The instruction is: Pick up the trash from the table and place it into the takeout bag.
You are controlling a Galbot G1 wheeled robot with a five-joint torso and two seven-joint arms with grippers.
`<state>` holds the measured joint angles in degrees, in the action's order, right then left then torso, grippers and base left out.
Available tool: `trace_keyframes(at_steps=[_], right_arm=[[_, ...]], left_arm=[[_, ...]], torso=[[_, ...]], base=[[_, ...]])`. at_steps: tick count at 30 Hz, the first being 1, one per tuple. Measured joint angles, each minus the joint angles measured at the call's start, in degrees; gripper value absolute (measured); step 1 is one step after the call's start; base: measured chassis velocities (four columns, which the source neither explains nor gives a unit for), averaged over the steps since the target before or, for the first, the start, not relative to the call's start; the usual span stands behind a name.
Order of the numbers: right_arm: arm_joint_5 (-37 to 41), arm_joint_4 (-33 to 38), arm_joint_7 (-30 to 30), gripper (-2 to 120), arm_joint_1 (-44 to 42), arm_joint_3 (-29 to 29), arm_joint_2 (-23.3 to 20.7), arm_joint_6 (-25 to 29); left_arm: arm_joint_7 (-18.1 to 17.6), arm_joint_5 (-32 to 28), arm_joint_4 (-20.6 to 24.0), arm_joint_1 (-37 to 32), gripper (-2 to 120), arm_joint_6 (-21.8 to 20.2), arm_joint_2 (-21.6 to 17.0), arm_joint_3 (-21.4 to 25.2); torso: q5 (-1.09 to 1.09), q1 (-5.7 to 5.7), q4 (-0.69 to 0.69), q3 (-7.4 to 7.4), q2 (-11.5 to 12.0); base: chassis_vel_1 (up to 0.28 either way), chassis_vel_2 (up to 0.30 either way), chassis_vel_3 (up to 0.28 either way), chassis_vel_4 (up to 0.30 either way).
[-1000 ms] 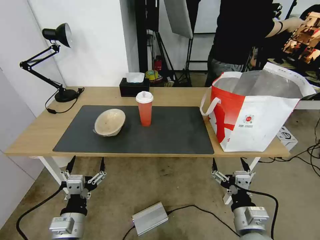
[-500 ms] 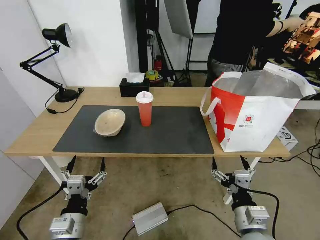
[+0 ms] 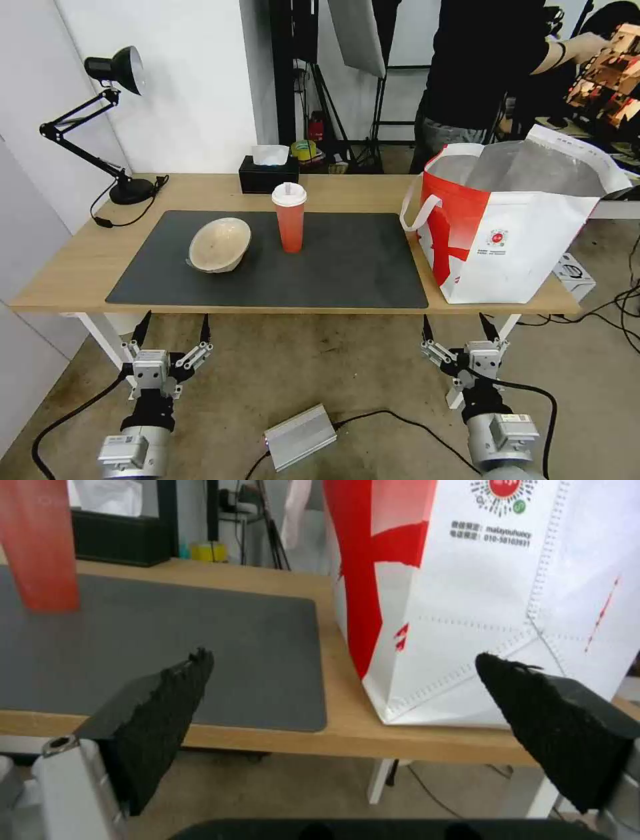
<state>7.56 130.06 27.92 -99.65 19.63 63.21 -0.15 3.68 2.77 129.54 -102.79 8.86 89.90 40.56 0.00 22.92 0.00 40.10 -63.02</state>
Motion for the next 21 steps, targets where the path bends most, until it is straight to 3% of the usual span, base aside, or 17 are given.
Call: trace_keyframes(at_steps=[21], right_arm=[[0.9,-1.4,0.5,100,0.0,-0.8,0.9,0.1]], left_arm=[[0.0,-0.1,0.0,0.0,100,0.1,-0.1,0.2]], torso=[[0.00,0.00,0.00,0.00,0.0]], base=[[0.000,0.000,0.000,0.000]])
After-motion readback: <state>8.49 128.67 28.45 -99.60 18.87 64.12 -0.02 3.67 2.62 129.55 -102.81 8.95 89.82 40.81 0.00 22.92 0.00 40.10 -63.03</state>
